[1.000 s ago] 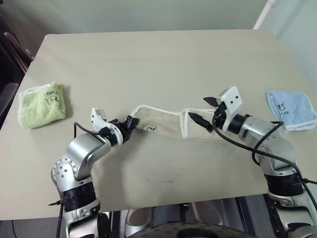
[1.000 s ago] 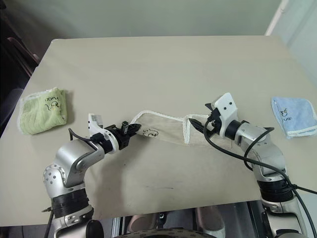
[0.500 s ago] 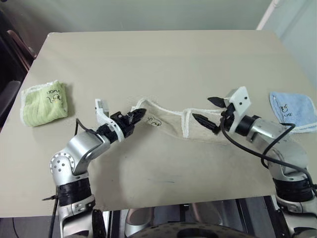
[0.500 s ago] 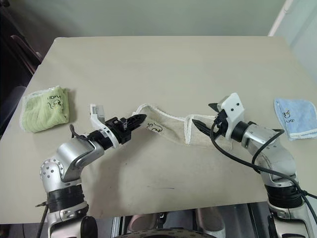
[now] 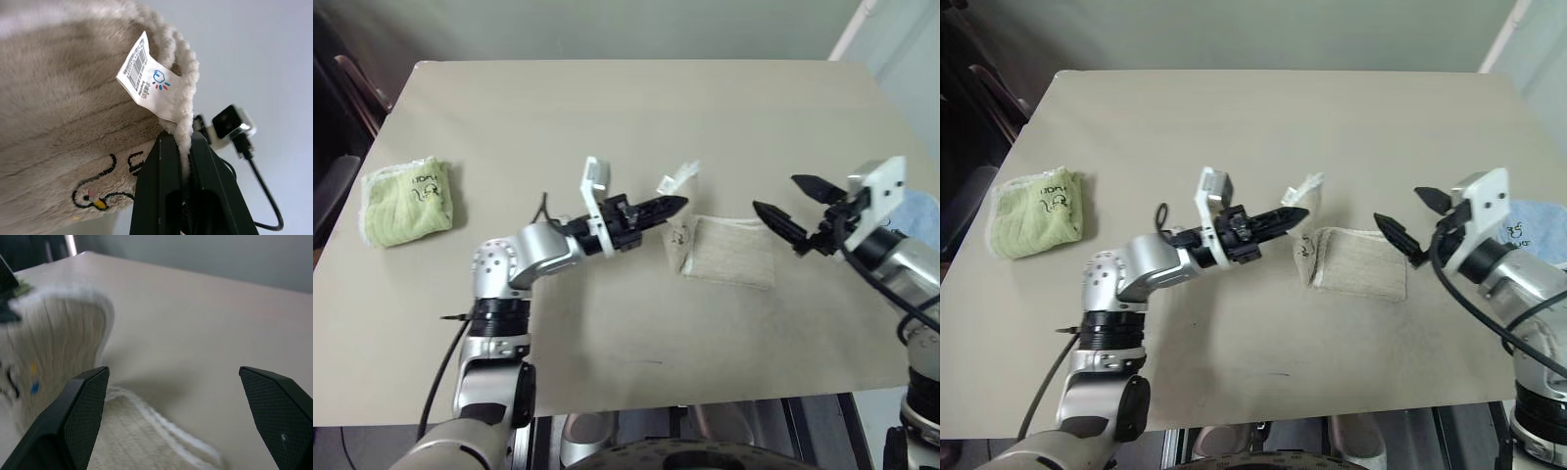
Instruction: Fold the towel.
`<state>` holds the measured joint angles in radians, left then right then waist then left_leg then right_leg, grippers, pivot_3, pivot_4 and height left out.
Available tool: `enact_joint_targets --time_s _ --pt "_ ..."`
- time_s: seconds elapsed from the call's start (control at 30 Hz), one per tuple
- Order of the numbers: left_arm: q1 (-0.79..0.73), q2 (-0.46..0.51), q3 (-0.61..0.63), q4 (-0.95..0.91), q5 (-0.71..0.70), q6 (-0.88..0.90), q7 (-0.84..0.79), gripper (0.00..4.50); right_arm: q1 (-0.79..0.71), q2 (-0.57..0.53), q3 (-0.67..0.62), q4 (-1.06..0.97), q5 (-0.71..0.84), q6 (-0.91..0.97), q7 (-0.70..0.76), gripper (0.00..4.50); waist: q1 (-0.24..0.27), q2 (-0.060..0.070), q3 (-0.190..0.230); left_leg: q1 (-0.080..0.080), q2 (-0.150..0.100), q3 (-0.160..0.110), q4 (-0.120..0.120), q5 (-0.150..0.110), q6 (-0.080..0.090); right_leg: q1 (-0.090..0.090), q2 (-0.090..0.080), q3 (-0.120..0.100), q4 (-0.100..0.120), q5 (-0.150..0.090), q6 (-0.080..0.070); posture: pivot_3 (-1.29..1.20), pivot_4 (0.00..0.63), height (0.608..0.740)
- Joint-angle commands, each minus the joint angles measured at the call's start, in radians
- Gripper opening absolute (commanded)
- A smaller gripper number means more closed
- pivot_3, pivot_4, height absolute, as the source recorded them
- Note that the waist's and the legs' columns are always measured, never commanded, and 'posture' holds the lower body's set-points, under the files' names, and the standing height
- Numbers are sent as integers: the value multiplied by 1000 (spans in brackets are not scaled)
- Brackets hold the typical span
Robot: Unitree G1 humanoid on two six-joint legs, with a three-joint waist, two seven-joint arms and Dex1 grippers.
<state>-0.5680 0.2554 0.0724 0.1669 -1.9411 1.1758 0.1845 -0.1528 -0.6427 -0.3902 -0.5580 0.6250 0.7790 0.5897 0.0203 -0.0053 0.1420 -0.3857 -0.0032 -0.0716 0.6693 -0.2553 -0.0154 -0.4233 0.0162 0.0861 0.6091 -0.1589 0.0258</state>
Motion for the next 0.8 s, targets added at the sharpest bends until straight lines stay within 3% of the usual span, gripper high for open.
enact_joint_targets --time_s 0.03,0.2,0.33,0.7,0.8 --pt "-56 -33 -47 53 48 27 -67 30 19 -31 -112 -43 59 25 -24 4500 0 0 0 0 0 0 0 0 0 0 0 0 0 -2 2 0 150 740" --pt "-147 -117 -103 184 204 50 -118 30 84 -51 -172 -77 77 32 -47 4500 4 0 0 -1 0 1 1 1 3 1 0 0 0 -5 6 0 150 740" --pt "-205 -173 -112 269 274 113 -152 30 115 -48 -175 -101 86 34 -71 4500 4 0 0 -1 0 2 2 0 4 1 -1 0 1 -10 19 0 150 740" --pt "-246 -254 -178 256 586 199 -405 30 161 -59 -172 -121 90 36 -114 4500 6 0 0 -1 -1 3 2 -2 7 2 -3 1 0 -11 25 0 150 740" --pt "-236 -276 -199 271 679 186 -474 741 165 -61 -160 -126 88 36 -124 4500 8 0 0 -1 -1 3 3 -2 7 2 -3 1 1 -10 25 0 150 740"
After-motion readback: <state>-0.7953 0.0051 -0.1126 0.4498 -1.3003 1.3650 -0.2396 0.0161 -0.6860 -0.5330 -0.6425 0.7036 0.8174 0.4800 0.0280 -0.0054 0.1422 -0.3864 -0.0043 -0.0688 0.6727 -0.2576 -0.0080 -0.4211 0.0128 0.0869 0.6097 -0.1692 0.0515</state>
